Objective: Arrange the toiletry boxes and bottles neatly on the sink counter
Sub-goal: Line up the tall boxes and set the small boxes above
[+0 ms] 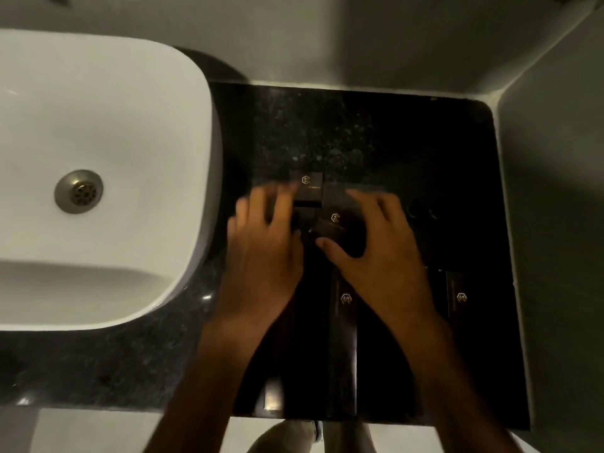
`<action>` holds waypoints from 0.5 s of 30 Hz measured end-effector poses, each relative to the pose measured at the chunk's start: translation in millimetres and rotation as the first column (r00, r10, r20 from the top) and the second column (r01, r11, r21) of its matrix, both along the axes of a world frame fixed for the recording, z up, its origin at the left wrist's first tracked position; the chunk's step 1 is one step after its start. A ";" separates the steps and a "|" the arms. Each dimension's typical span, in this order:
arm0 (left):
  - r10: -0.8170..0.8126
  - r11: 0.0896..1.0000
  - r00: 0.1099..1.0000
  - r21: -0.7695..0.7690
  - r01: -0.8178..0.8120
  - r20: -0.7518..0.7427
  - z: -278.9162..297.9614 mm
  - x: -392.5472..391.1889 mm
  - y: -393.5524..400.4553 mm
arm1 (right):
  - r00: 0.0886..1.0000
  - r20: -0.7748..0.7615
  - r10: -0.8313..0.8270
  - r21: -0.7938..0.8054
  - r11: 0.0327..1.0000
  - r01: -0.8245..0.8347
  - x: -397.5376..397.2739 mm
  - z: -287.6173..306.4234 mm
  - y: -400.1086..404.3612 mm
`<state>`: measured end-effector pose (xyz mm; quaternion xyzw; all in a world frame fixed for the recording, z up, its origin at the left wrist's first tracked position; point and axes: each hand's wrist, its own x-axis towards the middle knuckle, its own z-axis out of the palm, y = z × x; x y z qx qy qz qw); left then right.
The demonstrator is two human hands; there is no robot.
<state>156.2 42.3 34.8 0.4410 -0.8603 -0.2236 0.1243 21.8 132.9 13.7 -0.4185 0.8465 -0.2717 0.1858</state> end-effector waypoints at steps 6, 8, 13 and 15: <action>-0.212 0.974 0.921 0.152 0.170 0.326 -26.1 -34.8 -65.7 | 0.962 -0.178 0.208 0.212 0.963 -0.169 -29.8 -21.6 -24.1; -0.201 0.979 0.930 0.099 0.178 0.307 -28.0 -35.4 -67.1 | 0.963 -0.167 0.211 0.168 0.969 -0.183 -35.3 -23.6 -22.4; -0.125 0.987 0.986 0.115 0.112 0.112 -35.9 -8.1 -48.1 | 0.955 -0.138 0.261 0.085 0.964 -0.251 -45.1 -20.5 -20.7; -0.100 0.990 0.991 0.111 0.089 0.094 -37.2 -3.0 -43.9 | 0.946 -0.120 0.301 0.097 0.952 -0.291 -45.3 -20.2 -22.9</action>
